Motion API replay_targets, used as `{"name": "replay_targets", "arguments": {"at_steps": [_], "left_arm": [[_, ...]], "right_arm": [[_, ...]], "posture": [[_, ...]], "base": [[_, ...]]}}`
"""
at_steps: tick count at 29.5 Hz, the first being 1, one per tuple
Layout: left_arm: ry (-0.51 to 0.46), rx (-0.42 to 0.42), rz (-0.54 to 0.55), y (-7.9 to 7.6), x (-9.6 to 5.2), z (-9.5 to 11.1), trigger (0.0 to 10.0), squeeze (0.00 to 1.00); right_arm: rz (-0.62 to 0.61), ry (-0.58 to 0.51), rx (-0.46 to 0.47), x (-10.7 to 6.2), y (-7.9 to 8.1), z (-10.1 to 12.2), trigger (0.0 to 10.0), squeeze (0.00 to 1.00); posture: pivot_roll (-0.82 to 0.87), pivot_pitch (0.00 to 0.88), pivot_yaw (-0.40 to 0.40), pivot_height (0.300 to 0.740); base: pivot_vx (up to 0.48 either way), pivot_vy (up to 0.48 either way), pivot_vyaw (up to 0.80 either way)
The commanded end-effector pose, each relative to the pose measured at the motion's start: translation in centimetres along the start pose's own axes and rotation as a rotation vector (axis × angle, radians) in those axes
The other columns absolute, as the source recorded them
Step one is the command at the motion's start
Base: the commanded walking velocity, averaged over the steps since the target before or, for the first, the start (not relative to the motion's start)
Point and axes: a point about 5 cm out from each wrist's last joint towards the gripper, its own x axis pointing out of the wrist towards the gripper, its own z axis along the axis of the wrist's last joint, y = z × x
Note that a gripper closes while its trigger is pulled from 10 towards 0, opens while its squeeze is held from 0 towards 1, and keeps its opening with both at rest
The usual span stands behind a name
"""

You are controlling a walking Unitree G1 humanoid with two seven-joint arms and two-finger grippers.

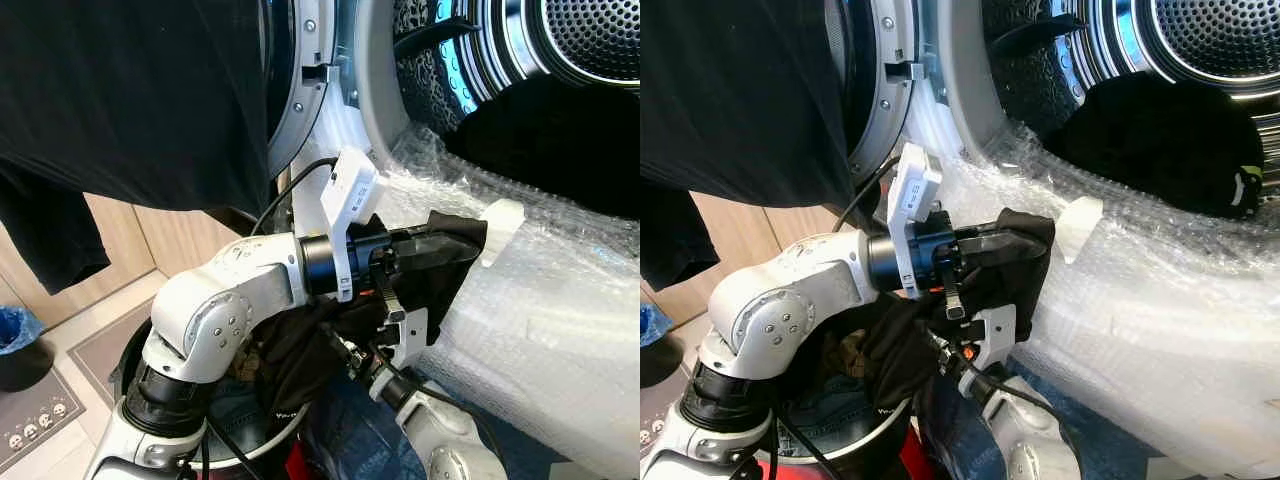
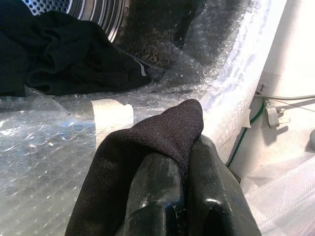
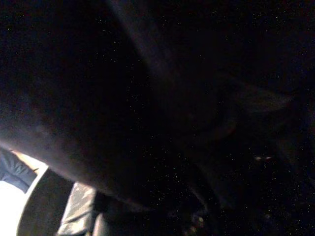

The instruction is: Clothes washing

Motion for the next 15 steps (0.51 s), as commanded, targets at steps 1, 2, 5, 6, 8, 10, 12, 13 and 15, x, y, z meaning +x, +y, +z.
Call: {"name": "replay_targets", "arguments": {"at_steps": [1,2,5,6,8,10,12,13,15], "left_arm": [[-0.011,0.019,-0.021,-0.5,0.1,0.3,0.0,0.0],[-0.011,0.019,-0.019,-0.5,0.1,0.3,0.0,0.0],[-0.01,0.019,-0.018,-0.5,0.2,0.3,0.0,0.0],[-0.01,0.019,-0.018,-0.5,0.2,0.3,0.0,0.0],[-0.008,0.019,-0.016,-0.5,0.2,0.2,0.0,0.0],[-0.006,0.019,-0.011,-0.5,0.2,0.2,0.0,0.0],[-0.007,0.02,-0.007,-0.5,0.2,0.2,0.0,0.0],[-0.007,0.022,-0.006,-0.4,0.2,0.2,0.0,0.0],[-0.009,0.026,0.003,-0.3,0.1,0.2,0.0,0.0]], "right_arm": [[0.044,-0.036,0.002,0.0,0.6,0.7,0.0,0.0],[0.063,-0.039,0.001,0.0,0.8,0.7,0.0,0.0],[0.126,-0.05,-0.003,-0.3,1.5,0.8,0.0,0.0],[0.148,-0.055,0.005,-0.3,1.7,0.9,0.0,0.0],[0.175,-0.063,0.015,-0.4,2.1,1.0,0.0,0.0],[0.193,-0.068,0.019,-0.5,2.3,1.0,0.0,0.0],[0.196,-0.067,0.019,-0.6,2.3,1.0,0.0,0.0],[0.202,-0.064,0.014,-0.6,2.3,1.0,0.0,0.0],[0.239,-0.052,-0.001,-0.8,2.7,0.8,0.0,0.0]], "posture": [[0.19,0.0,-0.041,0.74],[0.19,0.0,-0.041,0.74],[0.19,0.0,-0.043,0.74],[0.19,0.0,-0.044,0.74],[0.19,0.0,-0.044,0.74],[0.19,0.0,-0.044,0.74],[0.19,0.0,-0.047,0.74],[0.19,0.0,-0.047,0.74],[0.19,0.0,-0.047,0.74]], "base": [[0.0,0.0,0.0],[0.0,0.0,0.0],[0.0,0.0,0.0],[0.0,0.0,0.0],[0.0,0.0,0.0],[0.0,0.0,0.0],[0.0,0.0,0.0],[0.0,0.0,0.0],[0.0,0.0,0.0]]}}
